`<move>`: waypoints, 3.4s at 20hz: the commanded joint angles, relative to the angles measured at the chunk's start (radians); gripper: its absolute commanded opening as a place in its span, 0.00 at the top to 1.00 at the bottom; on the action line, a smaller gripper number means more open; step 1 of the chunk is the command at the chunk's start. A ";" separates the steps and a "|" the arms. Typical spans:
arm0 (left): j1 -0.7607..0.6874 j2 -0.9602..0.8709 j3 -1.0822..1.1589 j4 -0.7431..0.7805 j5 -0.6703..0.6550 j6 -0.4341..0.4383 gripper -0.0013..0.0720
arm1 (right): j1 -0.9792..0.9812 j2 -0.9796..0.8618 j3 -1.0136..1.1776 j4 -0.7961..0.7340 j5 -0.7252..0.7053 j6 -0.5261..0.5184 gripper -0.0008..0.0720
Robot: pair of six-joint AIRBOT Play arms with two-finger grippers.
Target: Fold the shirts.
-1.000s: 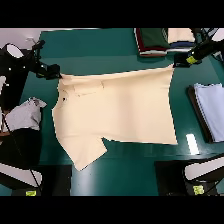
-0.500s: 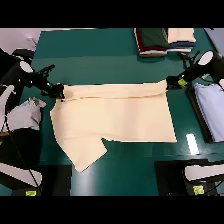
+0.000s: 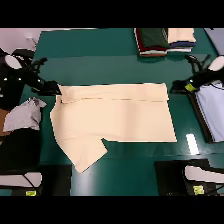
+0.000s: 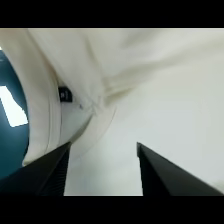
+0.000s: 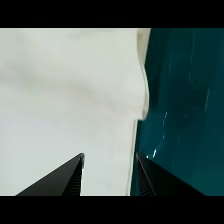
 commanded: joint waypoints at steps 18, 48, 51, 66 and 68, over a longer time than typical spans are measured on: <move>0.000 0.486 -0.456 0.090 -0.036 -0.074 0.30 | -0.104 0.312 -0.723 0.102 -0.015 -0.105 0.97; 0.000 0.709 -1.072 -0.249 0.128 -0.207 0.94 | 0.054 0.315 -0.525 0.102 0.007 -0.104 0.97; 0.000 0.710 -1.071 -0.247 0.077 -0.182 0.95 | 0.054 0.327 -0.525 0.100 0.038 -0.104 0.97; 0.000 0.833 -0.716 -0.196 -0.082 -0.170 0.95 | -0.092 0.577 -0.435 -0.075 0.141 -0.048 0.97; 0.000 0.699 -0.658 -0.173 0.015 -0.118 0.95 | -0.040 0.462 -0.340 -0.076 0.085 -0.047 0.97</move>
